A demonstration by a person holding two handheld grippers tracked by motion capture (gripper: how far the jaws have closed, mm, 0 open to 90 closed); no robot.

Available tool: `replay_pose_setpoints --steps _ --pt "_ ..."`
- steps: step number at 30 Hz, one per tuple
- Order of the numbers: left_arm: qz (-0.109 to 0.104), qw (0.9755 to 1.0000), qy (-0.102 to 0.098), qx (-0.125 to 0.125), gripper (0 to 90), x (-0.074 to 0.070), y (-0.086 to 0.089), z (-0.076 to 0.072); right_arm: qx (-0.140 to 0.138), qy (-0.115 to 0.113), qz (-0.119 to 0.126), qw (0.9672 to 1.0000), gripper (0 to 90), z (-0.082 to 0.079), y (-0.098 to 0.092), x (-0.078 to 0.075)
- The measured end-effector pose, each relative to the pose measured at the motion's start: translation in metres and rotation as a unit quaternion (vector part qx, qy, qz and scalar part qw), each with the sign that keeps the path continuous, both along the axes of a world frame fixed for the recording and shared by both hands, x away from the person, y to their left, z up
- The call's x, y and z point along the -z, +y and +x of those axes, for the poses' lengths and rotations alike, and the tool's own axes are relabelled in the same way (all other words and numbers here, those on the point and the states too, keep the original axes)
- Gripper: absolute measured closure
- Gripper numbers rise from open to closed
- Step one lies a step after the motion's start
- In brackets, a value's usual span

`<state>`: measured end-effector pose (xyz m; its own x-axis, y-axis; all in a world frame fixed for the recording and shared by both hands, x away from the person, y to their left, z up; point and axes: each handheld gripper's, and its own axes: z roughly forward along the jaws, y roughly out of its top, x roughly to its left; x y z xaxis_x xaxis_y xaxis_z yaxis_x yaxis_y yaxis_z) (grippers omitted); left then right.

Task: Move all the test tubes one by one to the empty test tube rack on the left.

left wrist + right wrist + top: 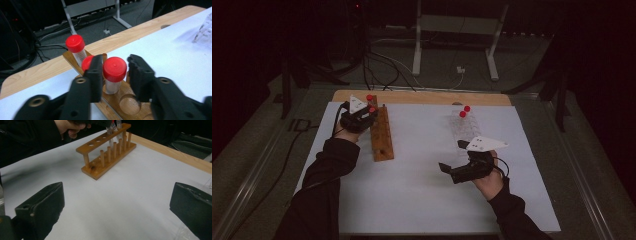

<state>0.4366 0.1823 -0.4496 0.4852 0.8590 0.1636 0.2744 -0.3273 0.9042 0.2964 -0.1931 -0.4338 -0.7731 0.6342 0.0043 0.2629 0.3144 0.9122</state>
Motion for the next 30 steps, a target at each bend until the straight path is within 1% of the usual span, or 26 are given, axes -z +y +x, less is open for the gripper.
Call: replay_pose_setpoints --steps 2,3,5,6,7,8,10,12,13,15,16,18,19,20,22,23,24,26,27,28,29,30 --pt "0.0 1.0 0.0 -0.004 47.7 -0.003 -0.001 -0.002 0.001 -0.001 0.001 1.0 0.0 0.0 0.0 -0.001" --pt "-0.005 1.0 0.001 0.0 44.5 -0.004 -0.001 -0.003 0.001 -0.001 0.002 1.0 0.0 0.0 -0.001 -0.001" --pt "-0.006 1.0 -0.001 -0.001 37.6 -0.008 -0.001 -0.005 0.001 -0.003 0.004 1.0 0.0 -0.001 -0.001 -0.002" --pt "-0.009 0.9999 -0.003 0.007 35.1 -0.011 0.0 -0.007 0.002 -0.003 0.004 1.0 0.0 -0.001 -0.002 -0.003" --pt "-0.008 0.9999 -0.005 0.007 31.0 -0.014 0.0 -0.01 0.002 -0.006 0.004 1.0 0.0 -0.001 -0.002 -0.003" --pt "-0.006 0.9999 -0.006 0.007 25.0 -0.016 -0.001 -0.012 0.004 -0.007 0.006 1.0 0.0 -0.001 -0.003 -0.004" --pt "-0.012 0.9999 -0.003 0.009 17.2 -0.021 0.0 -0.016 0.009 -0.011 0.006 0.9999 0.0 0.0 -0.004 -0.005" --pt "-0.024 0.9994 -0.003 0.025 14.3 -0.026 0.002 -0.023 0.009 -0.016 0.013 0.9998 0.0 0.002 -0.007 -0.007" --pt "-0.024 0.9992 0.0 0.03 10.3 -0.028 0.001 -0.027 0.01 -0.018 0.017 0.9996 0.0 0.002 -0.009 -0.008" --pt "-0.028 0.9984 0.005 0.049 6.6 -0.031 0.002 -0.035 0.01 -0.023 0.017 0.9995 0.0 0.003 -0.011 -0.011" --pt "-0.027 0.9981 0.005 0.056 3.1 -0.032 0.002 -0.039 0.01 -0.031 0.025 0.9991 0.0 0.004 -0.013 -0.013" --pt "-0.032 0.9968 0.002 0.073 2.8 -0.035 0.003 -0.051 0.01 -0.046 0.03 0.9985 0.0 0.006 -0.017 -0.017" --pt "-0.037 0.9961 -0.003 0.081 2.4 -0.036 0.004 -0.057 0.009 -0.046 0.027 0.9985 0.0 0.008 -0.019 -0.019" --pt "-0.041 0.9952 -0.003 0.089 2.4 -0.037 0.004 -0.063 0.009 -0.043 0.023 0.9988 0.0 0.01 -0.021 -0.022" --pt "-0.05 0.9933 -0.003 0.104 2.4 -0.037 0.006 -0.074 0.017 -0.046 0.019 0.9986 0.0 0.014 -0.025 -0.026" --pt "-0.054 0.992 0.003 0.114 2.4 -0.036 0.006 -0.081 0.022 -0.048 0.016 0.9985 0.0 0.016 -0.027 -0.028" --pt "-0.053 0.9914 0.005 0.119 2.4 -0.035 0.006 -0.085 0.03 -0.054 0.016 0.998 0.0 0.019 -0.03 -0.03" --pt "-0.057 0.9891 0.01 0.136 2.4 -0.032 0.006 -0.095 0.038 -0.056 0.01 0.9977 0.0 0.023 -0.033 -0.033" --pt "-0.054 0.9886 0.011 0.141 2.4 -0.03 0.005 -0.1 0.046 -0.06 0.007 0.9971 0.0 0.026 -0.035 -0.034" --pt "-0.058 0.9871 0.011 0.149 2.4 -0.028 0.005 -0.105 0.05 -0.061 0.007 0.9968 0.0 0.029 -0.036 -0.034" --pt "-0.065 0.9851 0.015 0.158 2.4 -0.026 0.004 -0.11 0.054 -0.058 0.01 0.9968 0.0 0.033 -0.038 -0.034" --pt "-0.067 0.9845 0.015 0.161 2.4 -0.024 0.004 -0.113 0.061 -0.052 0.011 0.9967 0.0 0.038 -0.041 -0.032"
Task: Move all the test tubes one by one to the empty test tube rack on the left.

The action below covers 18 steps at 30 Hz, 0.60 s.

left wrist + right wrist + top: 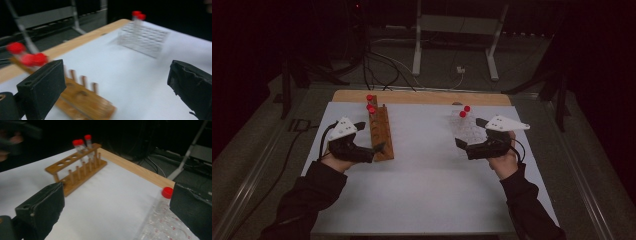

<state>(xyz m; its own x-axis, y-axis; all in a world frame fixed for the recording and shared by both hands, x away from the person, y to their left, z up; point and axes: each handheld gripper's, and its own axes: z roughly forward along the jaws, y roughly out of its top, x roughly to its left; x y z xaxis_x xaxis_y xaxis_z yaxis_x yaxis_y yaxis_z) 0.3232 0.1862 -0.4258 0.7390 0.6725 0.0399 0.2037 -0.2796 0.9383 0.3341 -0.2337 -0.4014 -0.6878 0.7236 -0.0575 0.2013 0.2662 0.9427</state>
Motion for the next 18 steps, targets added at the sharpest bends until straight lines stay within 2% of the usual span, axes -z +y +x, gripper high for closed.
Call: replay_pose_setpoints --steps 2,4,6,7,12,15,18 --pt "-0.009 0.9998 0.002 0.015 2.4 0.004 -0.001 -0.008 0.01 0.002 -0.001 0.9999 0.0 0.007 -0.003 0.003" --pt "-0.01 0.9997 0.002 0.023 2.4 0.008 -0.003 -0.015 0.022 0.015 -0.005 0.9996 0.0 0.016 -0.005 0.008" --pt "-0.008 0.9995 0.005 0.03 2.4 0.011 -0.004 -0.02 0.04 0.026 0.004 0.9989 0.0 0.024 -0.007 0.014" --pt "-0.009 0.9994 0.006 0.033 2.4 0.013 -0.005 -0.022 0.039 0.031 0.008 0.9987 0.0 0.028 -0.009 0.017" --pt "-0.009 0.9992 0.007 0.037 2.4 0.019 -0.006 -0.027 0.066 0.053 -0.015 0.9963 0.5 0.047 -0.009 0.036" --pt "-0.004 0.9993 0.007 0.038 2.4 0.021 -0.007 -0.029 0.085 0.062 -0.02 0.9943 9.9 0.057 -0.008 0.045" --pt "-0.003 0.9991 0.009 0.041 2.4 0.022 -0.006 -0.029 0.088 0.071 -0.022 0.9933 16.9 0.066 -0.009 0.051"
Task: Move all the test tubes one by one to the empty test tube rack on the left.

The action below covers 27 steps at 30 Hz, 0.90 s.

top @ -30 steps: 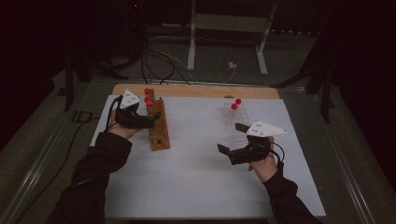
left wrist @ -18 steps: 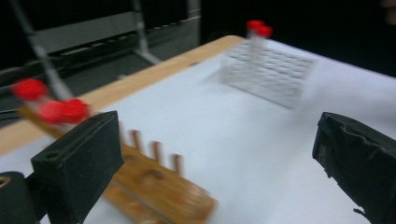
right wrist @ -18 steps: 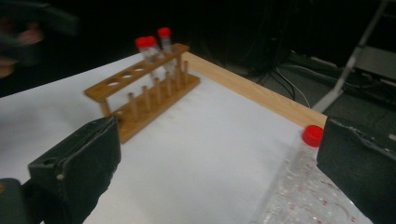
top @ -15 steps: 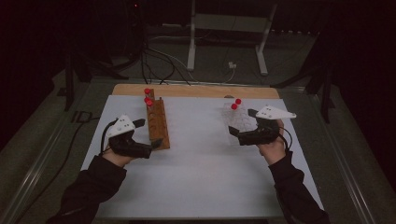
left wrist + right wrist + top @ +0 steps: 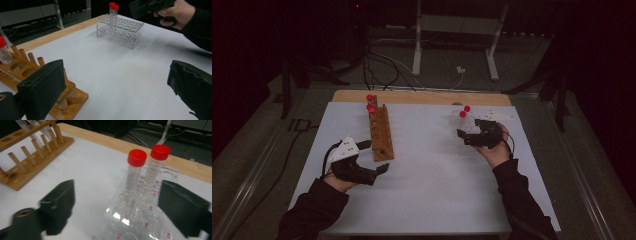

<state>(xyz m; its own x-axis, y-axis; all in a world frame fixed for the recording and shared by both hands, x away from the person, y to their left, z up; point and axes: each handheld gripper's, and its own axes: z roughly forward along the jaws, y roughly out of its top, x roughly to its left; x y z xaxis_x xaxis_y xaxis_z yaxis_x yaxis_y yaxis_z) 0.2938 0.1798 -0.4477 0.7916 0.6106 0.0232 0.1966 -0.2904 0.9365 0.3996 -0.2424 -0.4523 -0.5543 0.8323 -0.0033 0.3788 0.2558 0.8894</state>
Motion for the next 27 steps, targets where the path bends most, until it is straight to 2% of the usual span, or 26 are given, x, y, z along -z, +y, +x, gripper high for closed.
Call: replay_pose_setpoints --steps 4,6,9,21,27 --pt "0.0 1.0 0.001 -0.001 2.4 0.001 0.001 0.0 0.012 0.012 -0.008 0.9998 29.8 0.012 0.0 0.005" --pt "-0.001 1.0 0.004 0.002 2.4 0.001 0.001 0.001 0.01 0.011 -0.027 0.9995 39.5 0.015 0.002 0.006" --pt "0.001 1.0 0.006 0.001 2.4 0.001 0.001 0.001 0.007 0.014 -0.034 0.9993 51.3 0.021 0.004 0.006" --pt "0.003 1.0 0.007 0.002 2.4 0.002 0.0 0.002 0.014 0.047 -0.049 0.9976 65.5 0.048 0.011 0.012" --pt "0.005 1.0 0.008 0.001 2.4 0.003 0.0 0.002 0.017 0.047 -0.055 0.9973 74.1 0.051 0.013 0.014"
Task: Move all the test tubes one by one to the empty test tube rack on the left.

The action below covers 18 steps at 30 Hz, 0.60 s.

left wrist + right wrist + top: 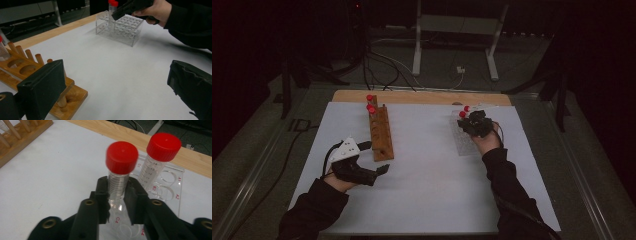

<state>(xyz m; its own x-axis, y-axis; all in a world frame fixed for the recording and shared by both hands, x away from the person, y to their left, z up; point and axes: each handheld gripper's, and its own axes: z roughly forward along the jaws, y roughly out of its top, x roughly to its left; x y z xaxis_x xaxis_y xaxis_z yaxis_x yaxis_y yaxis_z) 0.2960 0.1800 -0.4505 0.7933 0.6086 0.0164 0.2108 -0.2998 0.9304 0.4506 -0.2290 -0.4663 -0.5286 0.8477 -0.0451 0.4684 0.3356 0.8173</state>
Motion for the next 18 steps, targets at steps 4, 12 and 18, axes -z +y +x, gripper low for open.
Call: replay_pose_setpoints --steps 4,12,18 --pt "0.0 1.0 0.003 0.001 2.4 0.001 0.001 0.001 0.002 -0.002 0.002 1.0 74.9 -0.001 0.0 -0.001" --pt "0.003 1.0 0.005 0.005 2.4 0.0 -0.001 0.001 0.003 -0.019 0.003 0.9998 75.1 -0.008 -0.001 -0.014" --pt "0.004 0.9999 0.006 0.01 2.4 -0.001 -0.003 0.0 0.003 -0.034 0.002 0.9994 75.1 -0.015 -0.002 -0.027"
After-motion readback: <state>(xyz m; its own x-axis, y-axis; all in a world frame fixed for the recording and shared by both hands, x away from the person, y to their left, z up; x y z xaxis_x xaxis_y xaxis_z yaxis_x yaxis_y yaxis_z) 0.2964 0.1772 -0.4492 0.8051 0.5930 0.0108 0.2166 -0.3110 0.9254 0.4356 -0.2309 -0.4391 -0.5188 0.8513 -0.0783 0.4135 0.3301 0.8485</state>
